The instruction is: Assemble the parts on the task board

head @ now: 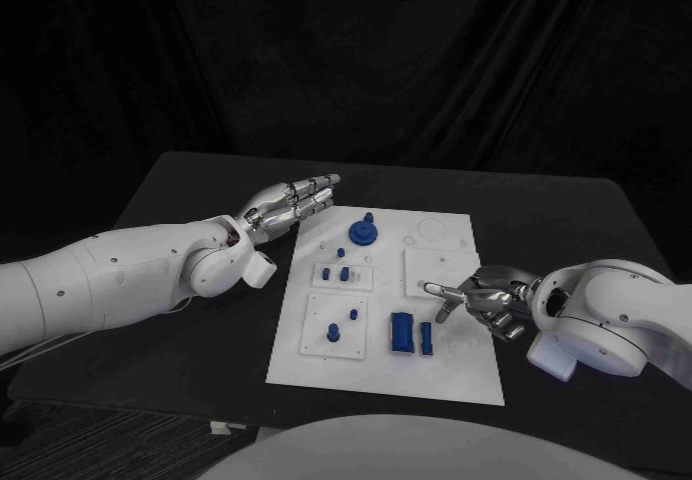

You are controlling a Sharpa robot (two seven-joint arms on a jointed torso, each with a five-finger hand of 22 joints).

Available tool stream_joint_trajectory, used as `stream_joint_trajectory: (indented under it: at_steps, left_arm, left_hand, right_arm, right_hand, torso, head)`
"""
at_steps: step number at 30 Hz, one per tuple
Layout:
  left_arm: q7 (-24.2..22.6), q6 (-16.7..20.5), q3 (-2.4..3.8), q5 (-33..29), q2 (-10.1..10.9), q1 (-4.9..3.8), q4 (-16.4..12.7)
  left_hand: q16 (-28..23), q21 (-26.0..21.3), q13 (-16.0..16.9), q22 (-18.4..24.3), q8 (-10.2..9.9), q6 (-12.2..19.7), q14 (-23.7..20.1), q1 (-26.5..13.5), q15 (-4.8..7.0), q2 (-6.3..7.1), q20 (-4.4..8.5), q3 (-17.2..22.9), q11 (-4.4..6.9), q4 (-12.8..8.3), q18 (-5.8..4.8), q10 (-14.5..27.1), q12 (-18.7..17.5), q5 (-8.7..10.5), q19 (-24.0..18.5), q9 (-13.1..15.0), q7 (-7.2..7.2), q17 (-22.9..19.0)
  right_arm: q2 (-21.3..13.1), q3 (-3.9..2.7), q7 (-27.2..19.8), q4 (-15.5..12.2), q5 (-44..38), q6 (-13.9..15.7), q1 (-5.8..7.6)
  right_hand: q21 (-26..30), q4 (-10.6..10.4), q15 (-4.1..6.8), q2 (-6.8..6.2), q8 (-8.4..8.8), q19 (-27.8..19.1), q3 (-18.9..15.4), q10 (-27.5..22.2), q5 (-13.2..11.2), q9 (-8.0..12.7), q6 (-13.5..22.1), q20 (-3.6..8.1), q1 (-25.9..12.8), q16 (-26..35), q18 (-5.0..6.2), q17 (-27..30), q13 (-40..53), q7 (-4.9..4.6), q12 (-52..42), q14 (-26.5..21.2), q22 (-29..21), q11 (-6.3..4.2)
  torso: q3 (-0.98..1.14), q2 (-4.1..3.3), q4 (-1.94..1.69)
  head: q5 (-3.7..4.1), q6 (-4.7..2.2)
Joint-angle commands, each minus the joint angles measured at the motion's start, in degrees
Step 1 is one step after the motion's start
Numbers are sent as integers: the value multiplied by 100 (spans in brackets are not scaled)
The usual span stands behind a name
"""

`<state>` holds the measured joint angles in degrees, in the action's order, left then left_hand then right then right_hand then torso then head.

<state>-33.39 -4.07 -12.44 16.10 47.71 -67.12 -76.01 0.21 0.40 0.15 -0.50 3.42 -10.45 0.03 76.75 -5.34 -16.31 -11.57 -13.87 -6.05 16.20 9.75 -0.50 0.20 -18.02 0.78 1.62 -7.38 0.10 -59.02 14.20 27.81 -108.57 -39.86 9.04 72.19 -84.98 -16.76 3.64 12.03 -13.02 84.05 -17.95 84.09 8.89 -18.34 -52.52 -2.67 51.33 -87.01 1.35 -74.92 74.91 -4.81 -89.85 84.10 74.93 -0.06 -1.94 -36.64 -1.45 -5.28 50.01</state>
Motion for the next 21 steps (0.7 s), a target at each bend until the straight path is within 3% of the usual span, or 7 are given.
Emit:
stream_joint_trajectory:
  at_steps: [1,4,9,13,21]
  left_arm:
    - [-102,-38,6,-2,-3,8,-15]
    - [-110,-38,6,-2,-7,8,-18]
    - [-108,-34,6,-2,-1,9,-24]
    - [-104,-29,6,-2,9,9,-32]
    - [-99,-32,6,-2,9,10,-39]
  left_hand:
    - [-21,34,9,-5,29,5,-3,60,-44,-8,-42,27,-32,6,47,-15,4,-19,3,8,-25,-10]
    - [-21,34,10,-5,34,-6,-3,66,-45,-5,-43,29,-33,5,47,-18,4,-22,3,10,-27,-10]
    - [-21,35,10,-6,35,-9,-3,70,-45,-4,-44,30,-33,4,47,-18,4,-26,4,10,-29,-10]
    - [-21,35,10,-6,35,-9,-3,70,-45,-4,-44,30,-33,4,47,-18,4,-26,4,10,-29,-10]
    - [-21,35,10,-6,35,-9,-3,70,-45,-4,-44,30,-33,4,47,-18,4,-26,4,10,-29,-10]
  right_arm:
    - [-51,-2,-556,-89,-671,267,-12]
    - [-62,-2,-632,-108,-987,27,-13]
    - [-50,-1,-668,-111,-1476,-213,-54]
    - [-46,-1,-635,-104,-1726,-373,-82]
    - [-15,-1,-531,-40,-1871,-547,-156]
  right_hand:
    - [-24,3,48,24,33,359,-72,591,-113,33,-41,31,-71,-34,-12,-256,1509,6,-15,387,1346,-56]
    - [-17,6,69,139,210,353,-231,591,-409,162,61,52,-180,-36,-10,-254,1509,7,-15,384,1343,-73]
    - [-15,11,104,209,417,350,-398,591,-543,338,188,80,-217,-35,-8,-252,1509,73,-15,382,1342,-124]
    - [-29,9,112,215,438,356,-420,591,-554,358,196,85,-224,-39,-12,-270,1509,83,-15,385,1346,-134]
    - [-25,10,122,222,471,354,-453,591,-559,388,214,95,-232,-37,-11,-261,1509,94,-15,384,1345,-145]
  torso:
    - [-10,-6,-5]
    - [-7,-13,1]
    - [0,-13,-9]
    - [3,-14,-12]
    - [-10,-9,0]
  head:
    - [19,-1]
    - [9,-1]
    - [-2,-1]
    - [-2,-1]
    - [-4,-1]
